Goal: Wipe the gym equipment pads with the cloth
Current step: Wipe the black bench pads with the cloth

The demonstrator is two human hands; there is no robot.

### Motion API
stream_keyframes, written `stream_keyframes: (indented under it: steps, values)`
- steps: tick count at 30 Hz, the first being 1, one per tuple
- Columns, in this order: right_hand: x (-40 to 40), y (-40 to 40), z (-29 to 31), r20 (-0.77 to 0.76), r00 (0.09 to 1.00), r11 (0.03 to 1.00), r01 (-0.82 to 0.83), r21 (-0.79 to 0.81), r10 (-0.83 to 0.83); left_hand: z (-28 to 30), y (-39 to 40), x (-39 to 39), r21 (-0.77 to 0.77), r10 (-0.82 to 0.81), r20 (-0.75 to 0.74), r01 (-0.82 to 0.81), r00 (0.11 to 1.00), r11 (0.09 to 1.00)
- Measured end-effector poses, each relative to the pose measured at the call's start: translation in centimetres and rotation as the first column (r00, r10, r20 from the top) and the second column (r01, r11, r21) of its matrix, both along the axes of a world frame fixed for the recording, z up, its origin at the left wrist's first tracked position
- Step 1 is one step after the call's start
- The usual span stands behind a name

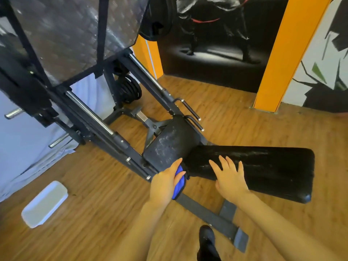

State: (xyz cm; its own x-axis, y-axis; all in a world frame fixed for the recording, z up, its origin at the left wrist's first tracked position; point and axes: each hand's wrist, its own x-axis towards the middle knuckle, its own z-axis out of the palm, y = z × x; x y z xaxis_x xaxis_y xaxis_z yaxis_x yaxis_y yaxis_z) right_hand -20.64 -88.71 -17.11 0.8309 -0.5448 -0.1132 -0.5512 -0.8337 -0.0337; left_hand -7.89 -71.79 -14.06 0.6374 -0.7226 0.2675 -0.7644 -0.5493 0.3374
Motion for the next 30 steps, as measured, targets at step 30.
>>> stream_keyframes:
  steps: [30]
  values:
    - [1.3, -20.5, -9.9, -0.070, 0.759, 0.761, 0.648, -0.024, -0.648, -11.9, -35.3, 12.7, 0.035, -0.770, -0.043, 0.771, 0.636, 0.635]
